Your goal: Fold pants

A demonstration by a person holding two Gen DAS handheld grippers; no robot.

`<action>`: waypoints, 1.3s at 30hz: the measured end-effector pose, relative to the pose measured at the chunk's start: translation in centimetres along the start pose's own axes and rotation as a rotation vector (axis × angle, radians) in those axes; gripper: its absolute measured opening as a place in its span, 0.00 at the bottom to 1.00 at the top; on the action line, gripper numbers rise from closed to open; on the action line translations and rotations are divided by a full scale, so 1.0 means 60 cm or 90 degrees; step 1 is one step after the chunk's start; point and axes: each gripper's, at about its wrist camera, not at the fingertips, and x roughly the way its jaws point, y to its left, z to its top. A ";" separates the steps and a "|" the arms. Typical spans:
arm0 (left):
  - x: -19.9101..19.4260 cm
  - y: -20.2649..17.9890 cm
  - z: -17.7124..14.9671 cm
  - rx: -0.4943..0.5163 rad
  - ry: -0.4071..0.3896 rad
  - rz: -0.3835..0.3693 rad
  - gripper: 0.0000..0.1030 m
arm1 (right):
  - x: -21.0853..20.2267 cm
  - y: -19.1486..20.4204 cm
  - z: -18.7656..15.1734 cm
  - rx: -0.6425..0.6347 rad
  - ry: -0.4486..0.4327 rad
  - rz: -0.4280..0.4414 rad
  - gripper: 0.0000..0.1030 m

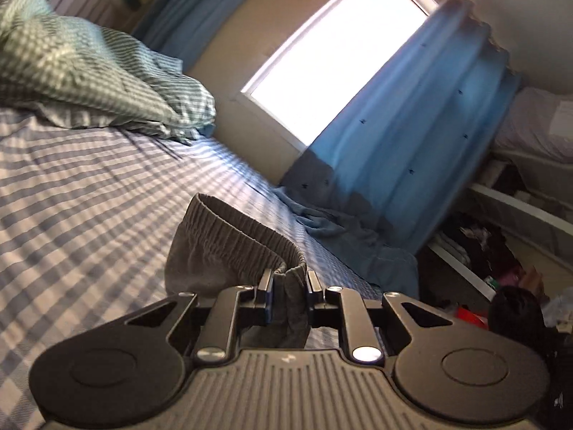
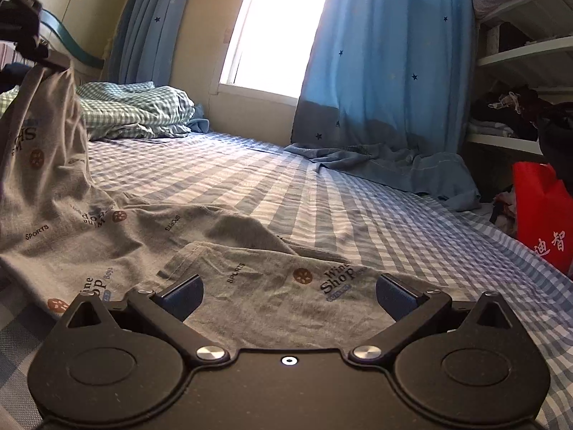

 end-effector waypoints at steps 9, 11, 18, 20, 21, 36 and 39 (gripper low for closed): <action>0.091 -0.220 -0.095 0.122 0.108 -0.152 0.18 | -0.054 -0.140 -0.046 0.012 -0.009 -0.127 0.99; 0.112 -0.262 -0.134 0.148 0.139 -0.183 0.18 | -0.069 -0.182 -0.064 0.038 -0.003 -0.151 0.99; 0.182 -0.366 -0.328 0.316 0.273 -0.215 0.18 | -0.111 -0.294 -0.140 0.099 0.038 -0.254 0.99; 0.200 -0.374 -0.392 0.393 0.321 -0.197 0.19 | -0.123 -0.313 -0.161 0.113 0.054 -0.274 0.99; 0.207 -0.375 -0.414 0.424 0.343 -0.188 0.20 | -0.132 -0.320 -0.172 0.119 0.061 -0.284 0.99; 0.096 -0.260 -0.269 0.341 0.221 -0.094 0.97 | -0.172 -0.302 -0.140 0.134 0.039 -0.266 0.99; 0.088 -0.195 -0.230 0.315 0.202 0.003 0.98 | -0.155 -0.279 -0.108 0.136 0.028 -0.221 0.99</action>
